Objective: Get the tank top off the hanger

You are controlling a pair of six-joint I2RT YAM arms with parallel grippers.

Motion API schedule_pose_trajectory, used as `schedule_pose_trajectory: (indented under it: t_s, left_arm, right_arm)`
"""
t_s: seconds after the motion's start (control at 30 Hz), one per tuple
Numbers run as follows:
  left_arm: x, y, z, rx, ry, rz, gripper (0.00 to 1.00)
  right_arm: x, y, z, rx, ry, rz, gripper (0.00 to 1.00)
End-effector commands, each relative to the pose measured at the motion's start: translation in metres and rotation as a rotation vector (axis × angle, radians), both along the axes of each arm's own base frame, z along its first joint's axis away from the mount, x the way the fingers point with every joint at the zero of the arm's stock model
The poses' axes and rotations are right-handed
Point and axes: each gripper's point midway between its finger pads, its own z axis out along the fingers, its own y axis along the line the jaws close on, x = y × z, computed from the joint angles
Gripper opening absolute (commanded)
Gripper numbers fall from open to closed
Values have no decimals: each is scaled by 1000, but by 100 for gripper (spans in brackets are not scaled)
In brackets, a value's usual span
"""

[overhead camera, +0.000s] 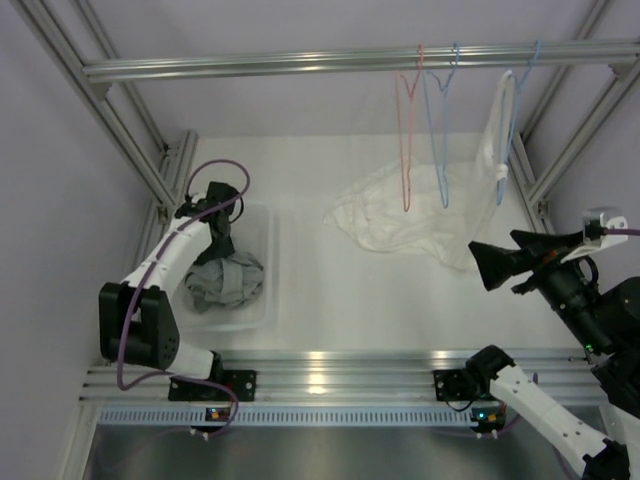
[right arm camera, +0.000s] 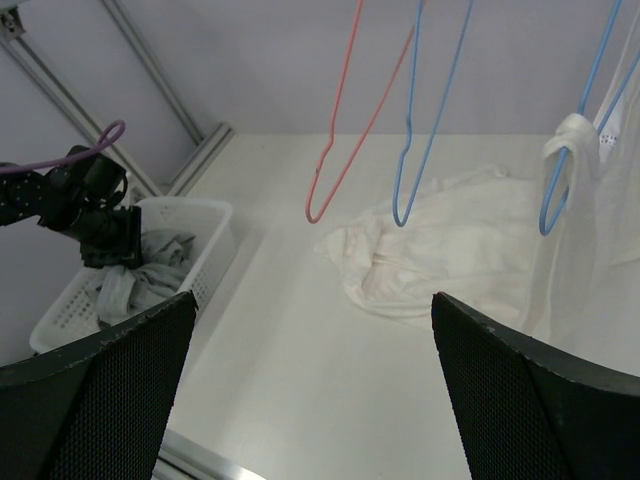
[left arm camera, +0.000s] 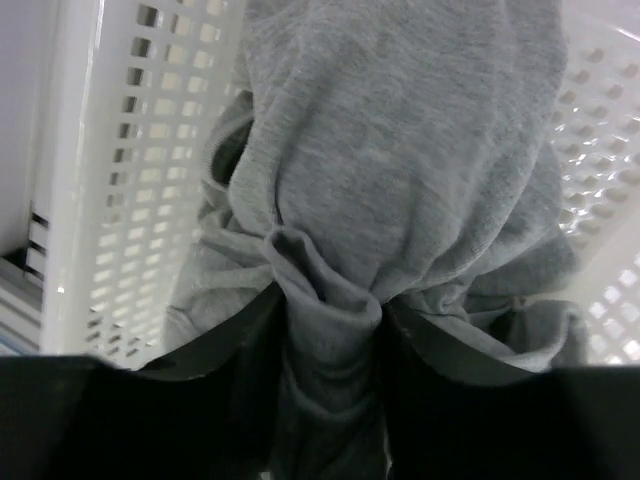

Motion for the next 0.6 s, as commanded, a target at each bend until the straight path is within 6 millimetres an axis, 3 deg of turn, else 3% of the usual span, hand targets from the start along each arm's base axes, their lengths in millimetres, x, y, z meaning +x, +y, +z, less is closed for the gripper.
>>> schedule_pose_trajectory:
  t_s: [0.0,0.03,0.07,0.23,0.27,0.4,0.5,0.57]
  left_arm:
    - [-4,12,27,40,-83,48,57]
    - [-4,10,35,29,-108,41,90]
    - [-4,9,45,18,-138,35,99]
    - [-11,2,128,-65,-387,-10,99]
    - [-10,1,153,-75,-452,-17,99]
    - [-34,-7,220,-137,-656,-113,99]
    - [-62,-8,249,-142,-750,-194,99]
    - [-85,0,252,-115,-744,-187,99]
  right_arm:
    - [0,5,9,13,-37,26,99]
    - [0,5,9,11,-38,29,99]
    - [0,5,9,8,-38,27,99]
    - [3,8,10,-9,-36,39,99]
    - [4,9,10,-13,-34,39,99]
    - [15,14,-2,-63,5,35,99]
    - [26,-6,-17,-140,77,-87,99]
    - [30,-41,-25,-214,136,-265,99]
